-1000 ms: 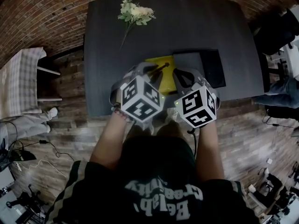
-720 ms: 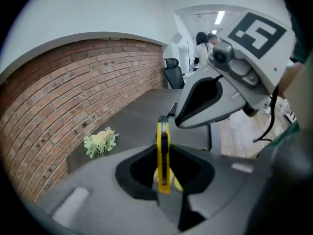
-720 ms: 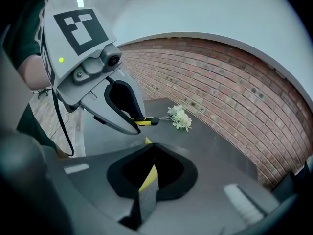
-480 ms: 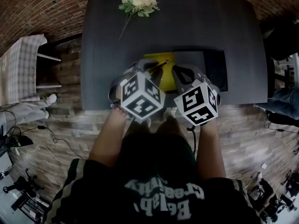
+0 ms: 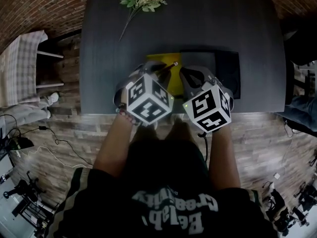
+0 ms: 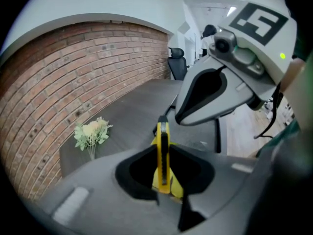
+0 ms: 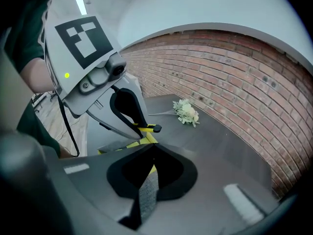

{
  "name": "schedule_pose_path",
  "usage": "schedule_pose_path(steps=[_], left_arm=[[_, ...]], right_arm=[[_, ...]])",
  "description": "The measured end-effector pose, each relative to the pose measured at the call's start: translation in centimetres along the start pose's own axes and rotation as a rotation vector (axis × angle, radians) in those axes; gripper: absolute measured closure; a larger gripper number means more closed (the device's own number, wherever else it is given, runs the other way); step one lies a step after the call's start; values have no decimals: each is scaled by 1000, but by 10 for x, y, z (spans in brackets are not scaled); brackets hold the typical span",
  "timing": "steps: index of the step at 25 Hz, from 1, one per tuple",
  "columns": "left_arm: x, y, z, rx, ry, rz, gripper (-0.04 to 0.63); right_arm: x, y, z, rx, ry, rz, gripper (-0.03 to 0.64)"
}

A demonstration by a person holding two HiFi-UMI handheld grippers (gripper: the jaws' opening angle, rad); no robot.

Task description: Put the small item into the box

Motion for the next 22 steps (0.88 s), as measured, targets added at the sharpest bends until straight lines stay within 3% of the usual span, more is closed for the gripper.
schedule_pose_path(steps=[22], left_arm=[[23,9,54,42,79,-89,523]], right_arm=[[25,-13,39,-89,30,28,611]])
Point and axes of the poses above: the fingertips, and each gripper's own axes: z forward along the fingers, y to its left, x out of its underside, the point moved 5 cm from there along -z, backward along the fingers, and after that the axes turned 2 degrees about x, right-handed, at the moved point
